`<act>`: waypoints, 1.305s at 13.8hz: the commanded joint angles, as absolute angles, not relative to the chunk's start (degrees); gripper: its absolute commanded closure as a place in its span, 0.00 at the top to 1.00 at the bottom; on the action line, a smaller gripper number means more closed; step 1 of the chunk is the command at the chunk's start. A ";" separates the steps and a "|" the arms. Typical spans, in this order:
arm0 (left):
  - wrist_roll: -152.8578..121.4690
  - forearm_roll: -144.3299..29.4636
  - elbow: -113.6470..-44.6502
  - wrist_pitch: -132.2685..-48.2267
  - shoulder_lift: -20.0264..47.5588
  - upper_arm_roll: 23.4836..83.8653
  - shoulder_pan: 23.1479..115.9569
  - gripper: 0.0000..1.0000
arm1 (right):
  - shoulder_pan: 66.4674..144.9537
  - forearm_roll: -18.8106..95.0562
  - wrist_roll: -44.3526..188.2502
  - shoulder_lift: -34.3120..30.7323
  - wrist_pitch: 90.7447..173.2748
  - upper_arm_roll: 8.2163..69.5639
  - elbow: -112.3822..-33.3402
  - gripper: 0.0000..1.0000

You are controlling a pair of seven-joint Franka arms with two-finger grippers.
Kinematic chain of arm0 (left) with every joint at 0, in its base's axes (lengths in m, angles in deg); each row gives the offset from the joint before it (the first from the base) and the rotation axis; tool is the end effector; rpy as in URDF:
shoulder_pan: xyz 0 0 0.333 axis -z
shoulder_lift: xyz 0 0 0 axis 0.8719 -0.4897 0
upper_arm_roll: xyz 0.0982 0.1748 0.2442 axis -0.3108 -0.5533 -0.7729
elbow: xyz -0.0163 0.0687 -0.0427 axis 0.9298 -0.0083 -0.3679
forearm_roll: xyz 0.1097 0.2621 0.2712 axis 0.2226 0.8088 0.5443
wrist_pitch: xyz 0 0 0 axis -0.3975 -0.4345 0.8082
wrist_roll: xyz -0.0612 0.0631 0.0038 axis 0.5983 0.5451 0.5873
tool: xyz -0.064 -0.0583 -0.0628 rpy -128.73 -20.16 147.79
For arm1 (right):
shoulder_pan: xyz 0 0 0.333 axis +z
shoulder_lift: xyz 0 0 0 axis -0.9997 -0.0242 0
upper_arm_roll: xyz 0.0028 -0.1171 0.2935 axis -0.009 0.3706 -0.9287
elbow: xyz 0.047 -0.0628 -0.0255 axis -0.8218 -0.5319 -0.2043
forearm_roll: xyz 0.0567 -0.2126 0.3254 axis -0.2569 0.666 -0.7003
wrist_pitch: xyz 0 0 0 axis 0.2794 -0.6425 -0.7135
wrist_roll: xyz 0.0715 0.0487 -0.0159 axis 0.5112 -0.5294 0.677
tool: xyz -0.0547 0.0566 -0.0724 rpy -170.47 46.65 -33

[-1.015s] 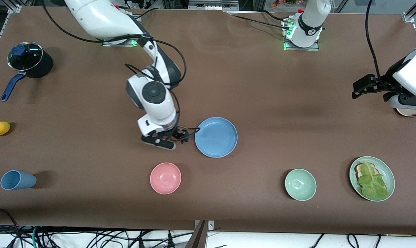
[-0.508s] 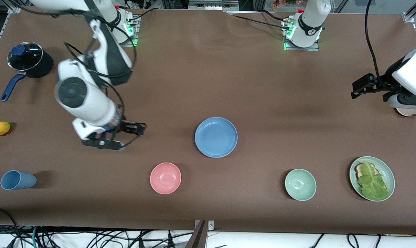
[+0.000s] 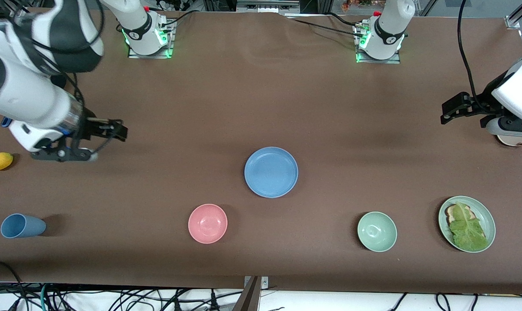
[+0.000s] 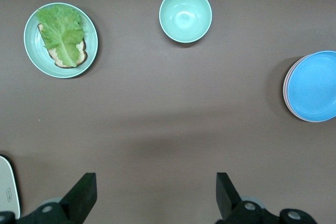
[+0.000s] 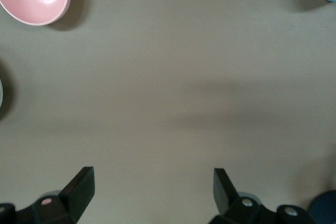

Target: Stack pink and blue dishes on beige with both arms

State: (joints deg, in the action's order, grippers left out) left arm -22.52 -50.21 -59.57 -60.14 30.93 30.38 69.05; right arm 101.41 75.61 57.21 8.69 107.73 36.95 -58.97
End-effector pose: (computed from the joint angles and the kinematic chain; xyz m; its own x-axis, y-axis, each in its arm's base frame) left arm 0.5930 -0.0421 0.6173 0.9974 -0.0668 -0.0277 -0.0663 -0.9976 0.0180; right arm 0.6095 0.1024 0.5344 0.9935 -0.0082 -0.1135 -0.0033 -0.9991 0.0433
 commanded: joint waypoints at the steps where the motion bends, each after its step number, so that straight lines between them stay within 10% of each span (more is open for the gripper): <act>1: -23.64 -50.11 -57.83 -59.92 30.07 30.25 69.38 1.00 | 97.68 74.09 63.90 13.49 104.64 36.96 -61.55 1.00; 18: -23.64 -50.20 -57.83 -59.92 30.16 30.16 68.59 1.00 | 92.22 75.14 67.09 14.73 101.29 33.97 -59.44 1.00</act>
